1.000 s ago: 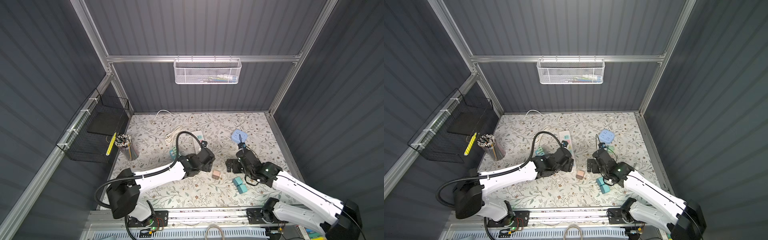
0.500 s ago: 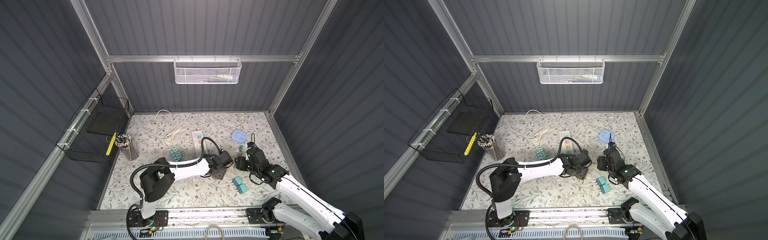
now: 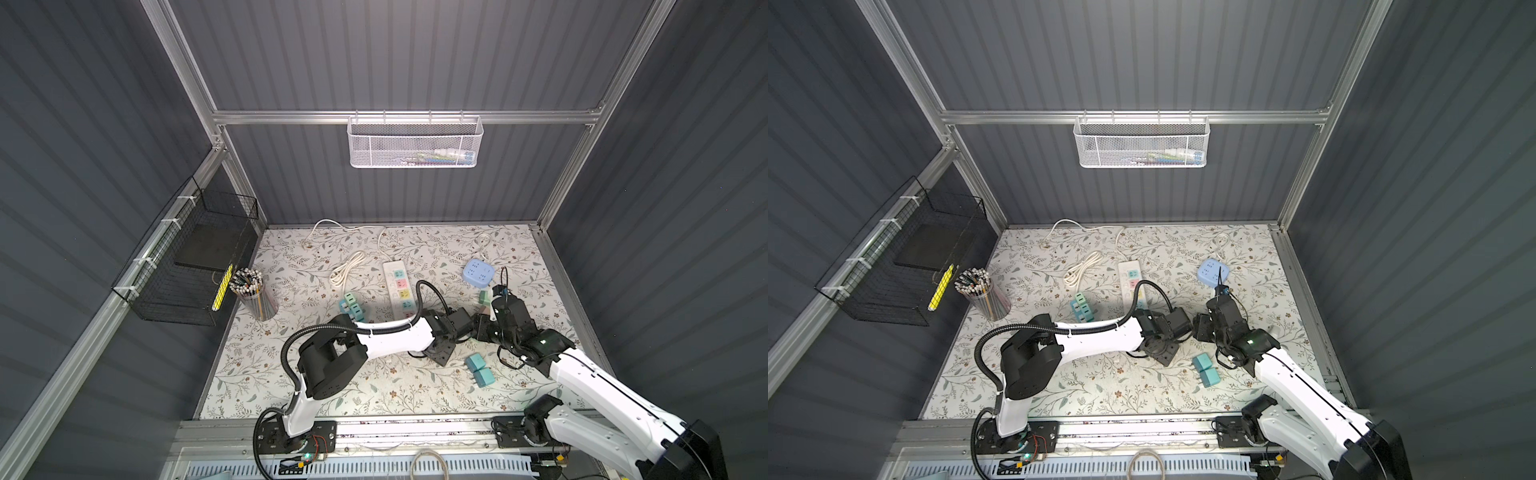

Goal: Insert the plug
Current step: 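Lower the left gripper over the pink charger and close on it, then lift the pink charger with the left gripper and pass it to the right gripper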

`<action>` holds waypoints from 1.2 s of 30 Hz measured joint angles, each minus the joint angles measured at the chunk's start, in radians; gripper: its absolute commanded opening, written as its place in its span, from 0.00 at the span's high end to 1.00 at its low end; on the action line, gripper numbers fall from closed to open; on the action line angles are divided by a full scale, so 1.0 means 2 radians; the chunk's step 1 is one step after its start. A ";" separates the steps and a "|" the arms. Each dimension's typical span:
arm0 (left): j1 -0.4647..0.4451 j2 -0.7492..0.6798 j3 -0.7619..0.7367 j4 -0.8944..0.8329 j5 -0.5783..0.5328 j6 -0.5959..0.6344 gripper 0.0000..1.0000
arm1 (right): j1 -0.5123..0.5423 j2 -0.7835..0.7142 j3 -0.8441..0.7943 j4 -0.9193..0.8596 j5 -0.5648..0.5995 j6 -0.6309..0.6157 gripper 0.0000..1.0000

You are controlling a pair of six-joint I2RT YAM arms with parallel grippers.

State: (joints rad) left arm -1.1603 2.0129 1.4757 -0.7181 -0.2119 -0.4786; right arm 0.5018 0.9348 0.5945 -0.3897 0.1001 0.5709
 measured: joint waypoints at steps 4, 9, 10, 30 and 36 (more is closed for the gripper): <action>-0.002 0.009 -0.001 0.002 -0.001 -0.002 0.46 | 0.000 0.002 0.000 0.008 -0.004 0.000 0.41; -0.002 0.020 -0.002 0.008 -0.009 -0.002 0.55 | 0.000 0.002 0.000 0.013 -0.005 0.000 0.41; -0.002 0.021 -0.003 0.011 -0.011 -0.004 0.57 | 0.000 0.001 0.000 0.013 -0.005 0.000 0.41; -0.002 -0.250 -0.274 0.296 -0.076 0.057 0.92 | -0.009 -0.048 0.067 -0.030 -0.049 -0.003 0.45; -0.002 -0.354 -0.452 0.565 -0.095 0.165 1.00 | -0.008 0.002 0.148 -0.020 -0.134 -0.028 0.51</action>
State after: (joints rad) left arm -1.1645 1.3052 0.5724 0.4122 -0.4026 -0.1486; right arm 0.4854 0.9379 0.8898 -0.4294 -0.1677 0.5152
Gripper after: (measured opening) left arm 0.440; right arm 0.492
